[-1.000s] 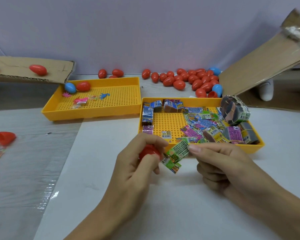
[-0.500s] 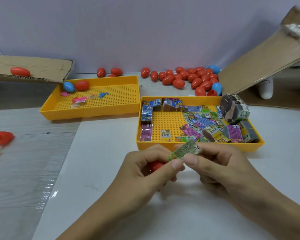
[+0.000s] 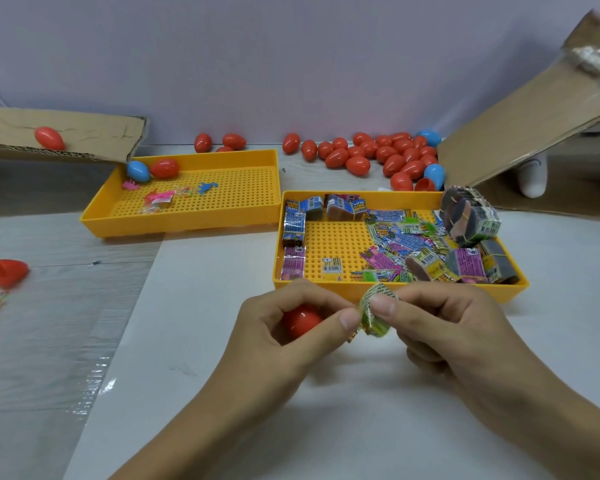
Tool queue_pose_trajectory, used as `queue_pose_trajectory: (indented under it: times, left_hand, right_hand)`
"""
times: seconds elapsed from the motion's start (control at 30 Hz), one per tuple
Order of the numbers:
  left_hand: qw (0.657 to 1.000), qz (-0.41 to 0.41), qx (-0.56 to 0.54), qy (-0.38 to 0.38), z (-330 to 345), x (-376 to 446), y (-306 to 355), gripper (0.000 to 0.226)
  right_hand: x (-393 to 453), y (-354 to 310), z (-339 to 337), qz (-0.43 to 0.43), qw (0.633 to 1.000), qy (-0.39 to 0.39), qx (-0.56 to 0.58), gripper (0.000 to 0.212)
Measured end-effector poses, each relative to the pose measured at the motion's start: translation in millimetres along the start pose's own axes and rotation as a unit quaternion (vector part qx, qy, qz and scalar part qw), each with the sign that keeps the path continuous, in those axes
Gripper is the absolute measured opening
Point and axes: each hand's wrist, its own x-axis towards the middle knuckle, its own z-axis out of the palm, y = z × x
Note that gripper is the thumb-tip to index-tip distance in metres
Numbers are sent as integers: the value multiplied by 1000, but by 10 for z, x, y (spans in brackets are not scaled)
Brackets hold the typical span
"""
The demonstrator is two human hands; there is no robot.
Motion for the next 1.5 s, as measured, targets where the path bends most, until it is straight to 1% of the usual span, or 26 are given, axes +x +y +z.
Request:
queue_pose_trajectory:
  times: [0.1, 0.17, 0.23, 0.37, 0.5, 0.57, 0.6, 0.63, 0.73, 0.83, 0.9, 1.0, 1.07, 1.17, 1.27, 1.4, 1.43, 1.5]
  left_hand:
    - [996, -59, -65, -4, 5, 4, -11, 30]
    - [994, -75, -79, -24, -3, 12, -17, 32]
    - [993, -74, -85, -37, -4, 17, -6, 27]
    - [990, -69, -120, -27, 3, 17, 11, 17]
    - [983, -79, -157, -48, -9, 23, 32, 11]
    - [986, -67, -142, -58, -8, 17, 34, 11]
    - [988, -64, -131, -58, -5, 16, 30, 11]
    - [989, -64, -121, -57, -4, 15, 26, 11]
    - [991, -71, -102, -59, -13, 15, 16, 12]
    - [990, -69, -102, -63, -15, 20, 15, 13]
    - [991, -66, -103, -58, -11, 22, 16, 13]
    - [991, -61, -111, -50, -4, 21, 11, 18]
    - [990, -59, -122, -50, -7, 18, 6, 20]
    - [985, -64, -151, -48, -25, 17, 9, 21]
    - [991, -26, -128, -41, -15, 12, -1, 18]
    - [996, 25, -84, -7, 2, 27, -23, 9]
    - [997, 34, -71, 3, -6, 34, -30, 7]
    - [997, 49, -54, 12, -23, 43, -45, 8]
  right_hand:
    - [-6, -26, 17, 16, 1000, -6, 18, 32]
    - [-5, -38, 24, 29, 999, -12, 33, 28]
    - [-7, -41, 30, 35, 999, -17, 34, 26]
    - [-13, -29, 27, 31, 998, -36, 28, 27]
    - [-12, -20, 32, 27, 998, -57, -6, 16]
    - [-16, 19, 30, 0, 997, -62, -36, 36]
    - [-19, 38, 26, -23, 996, -64, -53, 42]
    - [-25, 37, 25, -45, 994, -68, -69, 44]
    - [-32, 7, 14, -88, 986, -99, -98, 35]
    - [-30, 1, 2, -102, 987, -87, -85, 27]
    - [-26, 8, 3, -94, 989, -87, -71, 22]
    - [-27, 18, 3, -49, 993, -101, -18, 21]
    - [-26, 19, 7, -23, 994, -101, 18, 28]
    - [-17, 14, 12, 0, 995, -66, 75, 47]
    - [-2, 7, 15, 8, 993, -41, 111, 52]
    - [-6, 2, 9, -13, 995, -52, 86, 46]
    - [-13, 8, 0, -30, 996, -55, 68, 42]
    - [-20, 24, -10, -78, 995, -56, 24, 26]
